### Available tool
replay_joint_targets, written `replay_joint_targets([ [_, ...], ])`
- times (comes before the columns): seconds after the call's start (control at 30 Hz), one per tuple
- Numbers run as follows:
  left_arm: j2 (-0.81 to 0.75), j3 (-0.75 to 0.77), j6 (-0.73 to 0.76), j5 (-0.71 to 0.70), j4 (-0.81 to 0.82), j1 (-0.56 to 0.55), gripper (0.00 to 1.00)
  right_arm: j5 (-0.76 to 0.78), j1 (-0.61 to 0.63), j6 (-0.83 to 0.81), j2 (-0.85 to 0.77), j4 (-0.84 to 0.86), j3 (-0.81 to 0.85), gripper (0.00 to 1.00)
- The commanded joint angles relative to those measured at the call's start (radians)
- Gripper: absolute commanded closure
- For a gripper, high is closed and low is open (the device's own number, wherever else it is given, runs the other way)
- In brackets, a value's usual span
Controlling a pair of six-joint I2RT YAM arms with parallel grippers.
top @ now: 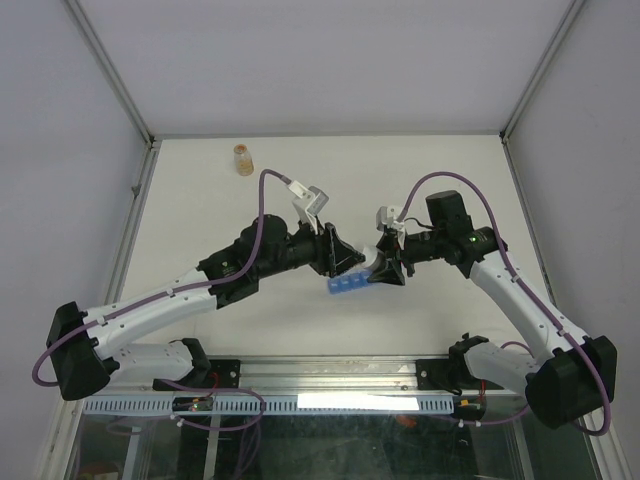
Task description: Sort the pills into containers
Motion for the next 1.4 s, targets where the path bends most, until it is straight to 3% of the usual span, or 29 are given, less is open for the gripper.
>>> replay_joint_targets([
  [0.0, -0.006, 0.057, 0.016, -0.041, -0.004, -0.005, 0.54, -0.009, -0.002, 0.010, -0.004, 0.046, 0.016, 1.00],
  [0.23, 0.030, 0.098, 0.045, -0.045, -0.003, -0.005, 0.70, -0.010, -0.003, 0.009, -0.002, 0.044, 0.015, 1.00],
  [0.43, 0.096, 0.142, 0.059, 0.037, -0.017, -0.005, 0.96, -0.013, -0.003, 0.008, -0.003, 0.041, 0.016, 1.00],
  [0.57, 0.100, 0.134, 0.049, 0.061, -0.022, -0.005, 0.97, -0.015, -0.001, 0.007, -0.004, 0.039, 0.016, 1.00],
  [0.67, 0.084, 0.126, 0.045, 0.051, -0.023, -0.005, 0.94, -0.015, -0.002, 0.006, -0.006, 0.038, 0.017, 1.00],
  [1.07, -0.056, 0.035, 0.046, -0.088, 0.006, -0.004, 0.53, -0.015, -0.001, 0.004, -0.011, 0.037, 0.017, 1.00],
  [1.23, -0.033, 0.027, 0.039, -0.077, -0.002, -0.004, 0.38, -0.016, -0.002, 0.005, -0.009, 0.034, 0.018, 1.00],
  [1.37, 0.010, 0.060, 0.049, -0.057, -0.021, -0.004, 0.33, -0.016, -0.002, 0.004, -0.009, 0.036, 0.018, 1.00],
])
